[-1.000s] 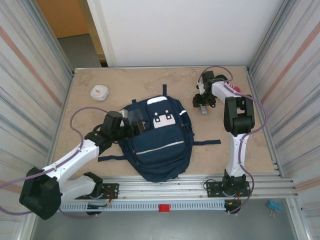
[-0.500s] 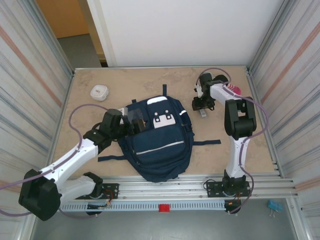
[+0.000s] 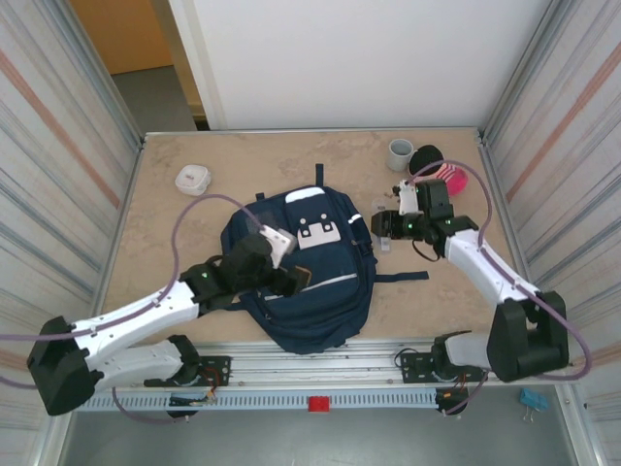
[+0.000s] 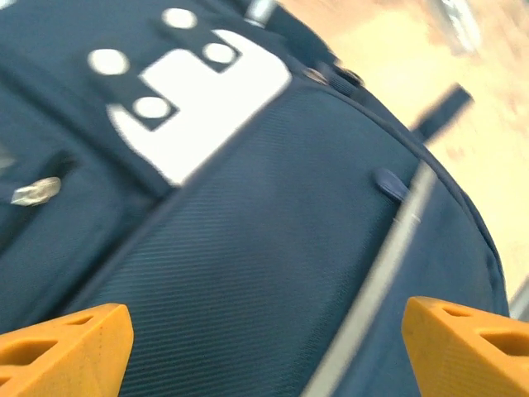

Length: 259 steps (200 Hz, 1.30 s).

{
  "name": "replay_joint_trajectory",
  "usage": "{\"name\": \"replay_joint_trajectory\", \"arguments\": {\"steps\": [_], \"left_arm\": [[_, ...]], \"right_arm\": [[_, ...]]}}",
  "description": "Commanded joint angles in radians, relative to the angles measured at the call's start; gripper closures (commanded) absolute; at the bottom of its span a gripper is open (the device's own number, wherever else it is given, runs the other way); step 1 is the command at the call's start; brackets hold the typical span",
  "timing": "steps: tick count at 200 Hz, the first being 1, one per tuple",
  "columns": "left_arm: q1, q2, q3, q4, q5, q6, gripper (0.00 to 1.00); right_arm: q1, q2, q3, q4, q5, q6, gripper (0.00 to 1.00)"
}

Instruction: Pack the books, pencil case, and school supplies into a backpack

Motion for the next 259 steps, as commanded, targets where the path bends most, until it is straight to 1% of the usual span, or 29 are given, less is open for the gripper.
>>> {"name": "replay_joint_trajectory", "arguments": {"steps": [1, 17, 36, 65, 81, 95, 118, 136, 169, 190, 212, 224, 241, 249, 259], "left_arm": [[-0.097, 0.073, 0.064, -0.038, -0.044, 0.277, 0.14], [-0.159, 0.156, 0.100, -0.075, -0.057, 0.363, 0.12], [-0.207, 0.262, 0.142, -0.117, -0.122, 0.418, 0.07], [-0.226, 0.368, 0.186, -0.142, -0.232, 0.411, 0.04], [-0.225, 0.379, 0.196, -0.141, -0.274, 0.396, 0.03], [-0.226, 0.359, 0.186, -0.121, -0.297, 0.386, 0.03], [-0.221, 0.289, 0.123, -0.036, -0.317, 0.386, 0.10], [-0.201, 0.236, 0.091, -0.008, -0.328, 0.364, 0.16], [-0.160, 0.154, 0.048, 0.018, -0.335, 0.330, 0.20], [-0.144, 0.136, 0.029, 0.008, -0.362, 0.307, 0.25], [-0.141, 0.144, 0.026, -0.008, -0.371, 0.294, 0.34], [-0.141, 0.150, 0.026, -0.008, -0.347, 0.291, 0.37], [-0.141, 0.155, 0.024, -0.002, -0.251, 0.296, 0.39], [-0.142, 0.159, 0.020, 0.005, -0.208, 0.298, 0.41], [-0.144, 0.168, 0.011, 0.013, -0.181, 0.299, 0.44]], "right_arm": [[0.045, -0.111, -0.055, 0.062, -0.027, 0.067, 0.52], [0.058, -0.181, -0.094, 0.068, -0.002, 0.087, 0.52], [0.059, -0.237, -0.140, 0.084, 0.005, 0.109, 0.51], [0.062, -0.254, -0.161, 0.073, 0.010, 0.115, 0.51], [0.064, -0.254, -0.164, 0.073, 0.012, 0.112, 0.51], [0.065, -0.250, -0.166, 0.077, 0.013, 0.110, 0.51], [0.066, -0.237, -0.161, 0.082, 0.016, 0.109, 0.51], [0.069, -0.228, -0.160, 0.086, 0.016, 0.107, 0.51], [0.080, -0.222, -0.158, 0.102, 0.022, 0.108, 0.51], [0.088, -0.221, -0.157, 0.110, 0.027, 0.110, 0.51], [0.097, -0.222, -0.155, 0.118, 0.036, 0.107, 0.51], [0.100, -0.227, -0.159, 0.126, 0.040, 0.107, 0.51], [0.101, -0.231, -0.161, 0.136, 0.042, 0.112, 0.51], [0.103, -0.232, -0.161, 0.138, 0.044, 0.112, 0.51], [0.103, -0.231, -0.161, 0.140, 0.045, 0.114, 0.51]]}}
